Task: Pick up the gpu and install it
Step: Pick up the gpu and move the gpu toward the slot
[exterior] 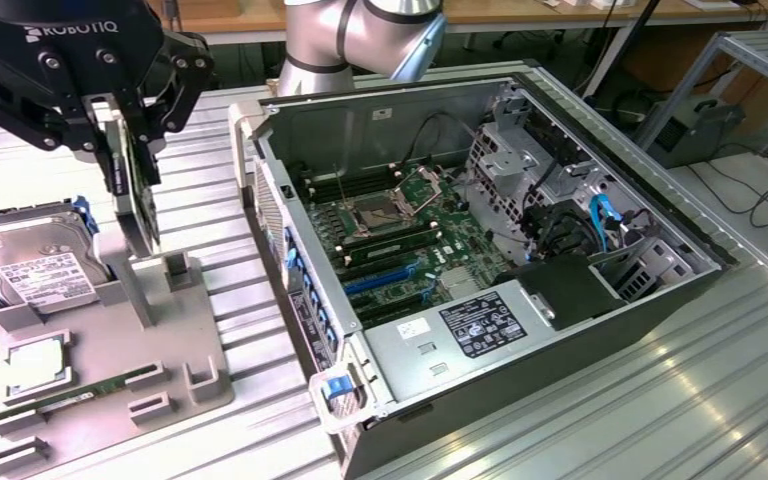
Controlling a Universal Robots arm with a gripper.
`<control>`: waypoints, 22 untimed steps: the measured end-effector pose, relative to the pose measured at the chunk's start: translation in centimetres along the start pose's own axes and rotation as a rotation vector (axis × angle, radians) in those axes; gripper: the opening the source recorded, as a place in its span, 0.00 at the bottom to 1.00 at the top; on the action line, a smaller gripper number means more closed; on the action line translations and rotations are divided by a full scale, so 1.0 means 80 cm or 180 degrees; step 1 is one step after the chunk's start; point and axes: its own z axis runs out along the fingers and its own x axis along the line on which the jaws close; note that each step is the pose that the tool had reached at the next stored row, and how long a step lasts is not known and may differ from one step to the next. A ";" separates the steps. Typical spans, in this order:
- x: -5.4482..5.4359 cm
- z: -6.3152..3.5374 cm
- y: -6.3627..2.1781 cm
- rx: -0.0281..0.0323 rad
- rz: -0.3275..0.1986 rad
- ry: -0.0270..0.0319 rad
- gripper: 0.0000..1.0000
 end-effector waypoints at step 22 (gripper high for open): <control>-0.025 0.001 0.000 0.0000 0.0000 0.0000 0.27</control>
